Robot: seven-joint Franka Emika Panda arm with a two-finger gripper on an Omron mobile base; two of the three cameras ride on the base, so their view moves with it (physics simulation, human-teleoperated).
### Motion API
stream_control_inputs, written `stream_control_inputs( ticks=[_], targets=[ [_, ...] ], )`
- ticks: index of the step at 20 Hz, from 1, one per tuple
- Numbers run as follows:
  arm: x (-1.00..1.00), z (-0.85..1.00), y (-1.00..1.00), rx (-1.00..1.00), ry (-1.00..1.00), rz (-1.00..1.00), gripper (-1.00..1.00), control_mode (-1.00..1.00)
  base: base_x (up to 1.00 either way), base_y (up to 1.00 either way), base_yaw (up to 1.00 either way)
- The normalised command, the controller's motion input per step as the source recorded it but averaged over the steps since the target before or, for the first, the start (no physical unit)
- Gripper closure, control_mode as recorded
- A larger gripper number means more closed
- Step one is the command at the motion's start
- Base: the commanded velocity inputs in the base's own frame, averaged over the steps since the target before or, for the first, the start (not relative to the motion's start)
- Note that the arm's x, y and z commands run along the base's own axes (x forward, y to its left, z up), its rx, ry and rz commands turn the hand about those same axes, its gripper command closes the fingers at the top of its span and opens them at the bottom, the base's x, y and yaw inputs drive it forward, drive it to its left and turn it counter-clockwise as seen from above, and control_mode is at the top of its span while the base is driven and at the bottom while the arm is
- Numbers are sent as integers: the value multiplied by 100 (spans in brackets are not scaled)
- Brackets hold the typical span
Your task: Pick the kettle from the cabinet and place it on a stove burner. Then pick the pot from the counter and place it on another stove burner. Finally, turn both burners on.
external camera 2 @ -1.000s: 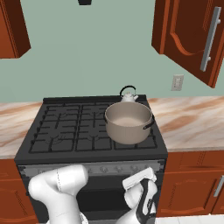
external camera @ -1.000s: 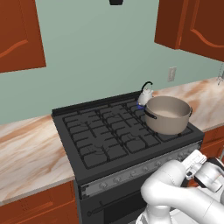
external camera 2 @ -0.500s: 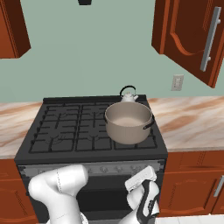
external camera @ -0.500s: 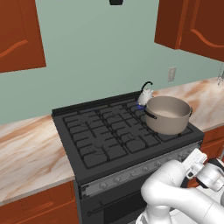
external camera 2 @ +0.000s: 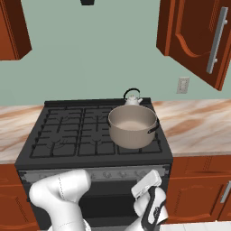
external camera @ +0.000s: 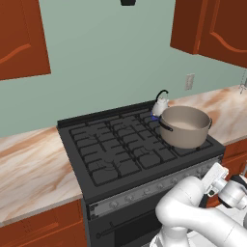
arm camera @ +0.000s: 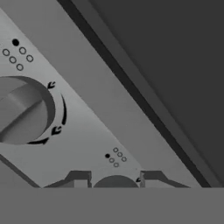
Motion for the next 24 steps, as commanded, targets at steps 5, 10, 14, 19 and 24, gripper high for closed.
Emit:
stream_control_inputs(
  ticks=[5, 10, 14, 19, 24],
  targets=[
    [0, 9, 0, -15, -9, 5, 100, -100, 0, 0, 0],
    [0, 5, 0, -15, -7, 5, 100, -100, 0, 0, 0],
    [-2, 5, 5, -12, -3, 3, 100, -100, 0, 0, 0],
    [0, -2, 20, -8, 2, 2, -100, -100, 0, 0, 0],
    [-1, 0, 1, 0, 1, 0, -100, -100, 0, 0, 0]
  ],
)
